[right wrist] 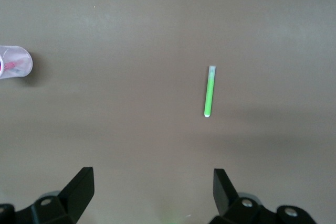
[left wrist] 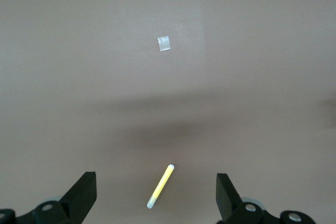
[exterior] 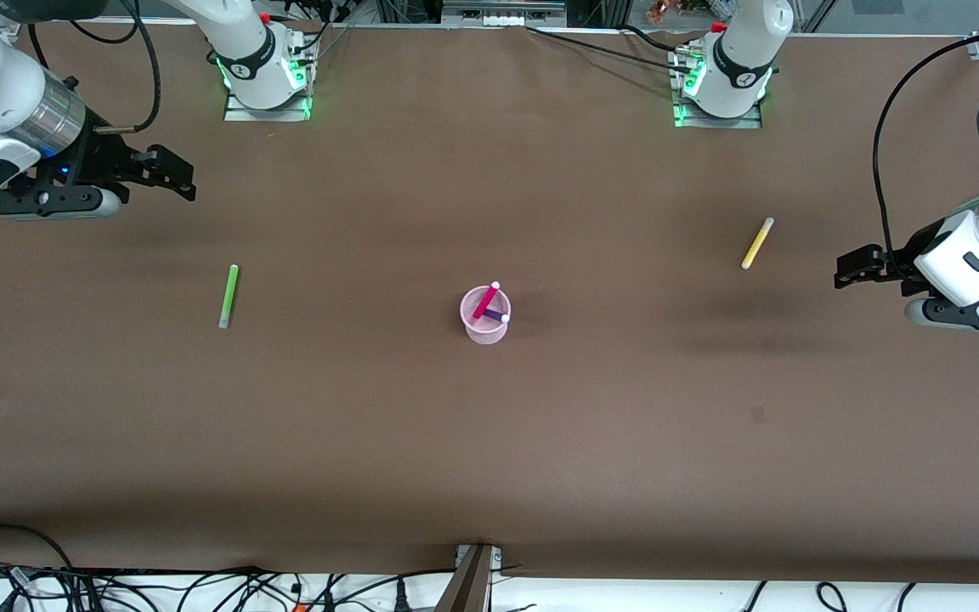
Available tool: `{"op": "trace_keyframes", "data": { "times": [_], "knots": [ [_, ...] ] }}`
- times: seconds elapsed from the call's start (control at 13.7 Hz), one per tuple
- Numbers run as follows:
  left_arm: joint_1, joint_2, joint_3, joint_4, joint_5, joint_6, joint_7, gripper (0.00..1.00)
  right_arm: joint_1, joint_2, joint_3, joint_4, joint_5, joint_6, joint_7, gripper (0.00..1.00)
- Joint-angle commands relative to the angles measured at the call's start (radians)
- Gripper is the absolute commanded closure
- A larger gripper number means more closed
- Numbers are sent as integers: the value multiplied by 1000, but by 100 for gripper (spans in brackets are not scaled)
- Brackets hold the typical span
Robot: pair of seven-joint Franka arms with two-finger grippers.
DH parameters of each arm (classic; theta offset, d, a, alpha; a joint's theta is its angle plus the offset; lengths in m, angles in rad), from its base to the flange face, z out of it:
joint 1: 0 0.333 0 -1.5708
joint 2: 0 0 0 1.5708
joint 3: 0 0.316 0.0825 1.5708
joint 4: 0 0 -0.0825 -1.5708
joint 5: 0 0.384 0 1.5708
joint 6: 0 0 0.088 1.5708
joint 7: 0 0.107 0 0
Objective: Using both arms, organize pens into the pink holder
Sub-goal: 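Release the pink marker into the holder and return the right arm to rest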
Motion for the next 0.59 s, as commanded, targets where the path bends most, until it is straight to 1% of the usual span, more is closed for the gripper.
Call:
{"op": "trace_keyframes", "data": {
  "times": [0.0, 0.37, 0.51],
  "knots": [
    [-2, -18, -1, -14, 0, 5, 6, 0, 7, 12, -21, 39, -15, 3, -72, 0],
    [-2, -16, -1, -14, 0, 8, 6, 0, 5, 39, -23, 85, -18, -11, -78, 0],
    [-1, -16, -1, -14, 2, 8, 6, 0, 7, 41, -21, 93, -40, -34, -75, 0]
  ]
}}
